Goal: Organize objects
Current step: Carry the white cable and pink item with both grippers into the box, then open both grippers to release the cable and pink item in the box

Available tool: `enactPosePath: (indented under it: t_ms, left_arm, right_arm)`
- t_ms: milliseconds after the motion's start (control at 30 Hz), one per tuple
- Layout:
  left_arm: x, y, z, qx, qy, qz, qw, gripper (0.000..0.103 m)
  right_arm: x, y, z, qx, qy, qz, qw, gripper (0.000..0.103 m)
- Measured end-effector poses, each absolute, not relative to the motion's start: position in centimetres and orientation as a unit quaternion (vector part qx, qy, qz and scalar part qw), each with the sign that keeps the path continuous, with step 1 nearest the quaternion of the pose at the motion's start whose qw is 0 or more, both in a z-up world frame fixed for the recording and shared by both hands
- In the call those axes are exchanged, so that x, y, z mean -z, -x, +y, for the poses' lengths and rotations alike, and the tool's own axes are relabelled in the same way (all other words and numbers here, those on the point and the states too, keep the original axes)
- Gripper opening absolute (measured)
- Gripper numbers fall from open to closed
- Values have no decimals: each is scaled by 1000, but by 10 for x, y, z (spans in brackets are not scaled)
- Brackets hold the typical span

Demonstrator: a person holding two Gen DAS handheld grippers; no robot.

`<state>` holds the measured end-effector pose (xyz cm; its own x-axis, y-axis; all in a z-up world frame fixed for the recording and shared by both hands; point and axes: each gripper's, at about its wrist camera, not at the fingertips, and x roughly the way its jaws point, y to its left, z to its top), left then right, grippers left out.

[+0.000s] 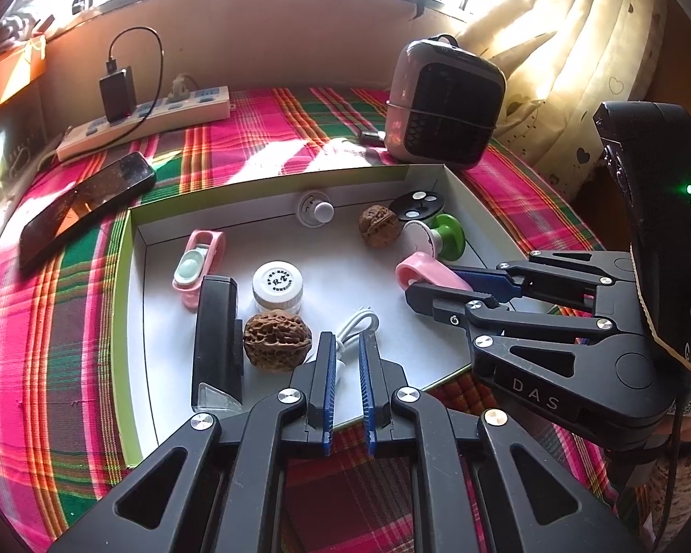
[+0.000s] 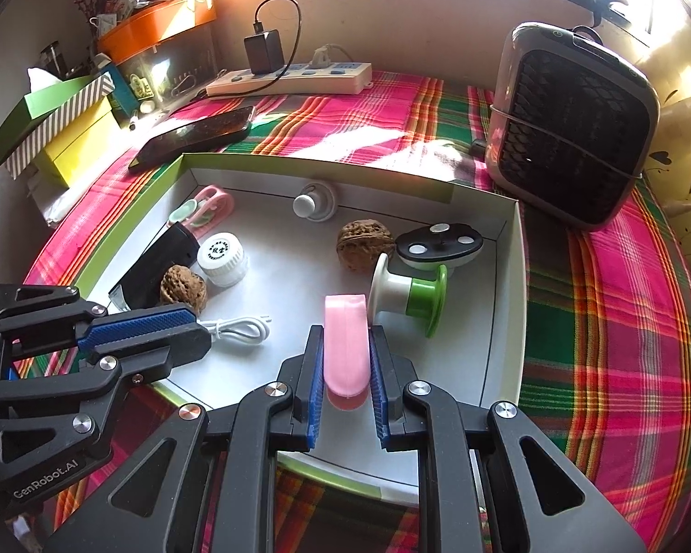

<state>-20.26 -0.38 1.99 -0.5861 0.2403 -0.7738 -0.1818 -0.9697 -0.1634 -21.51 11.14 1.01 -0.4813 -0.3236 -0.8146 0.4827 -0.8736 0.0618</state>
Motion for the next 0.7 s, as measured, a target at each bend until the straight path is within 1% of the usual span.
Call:
enactPosePath:
  t_ms: [233,300,367,500,700]
  left_arm:
    - [-20,202,-4,-890,439,-33,116,10]
    - [-20,201,-5,-890,440,-33,115,11]
    - [-20,202,-6,-890,441,-33,114,12]
    - [-20,201,-8,-890,441,-33,109,14]
    - [-21,198,-10,-892,440,-33,101,19]
  right_arm:
    - [-10,214,110,859,-450,91,227,20]
    - [-10,214,110,860,-449,91,224,26]
    - [-10,213,110,860,-449,89,225,28]
    - [-11,211,110,863,-447,90,219,35]
    - [-12,209,113,866,-447,82,211,39]
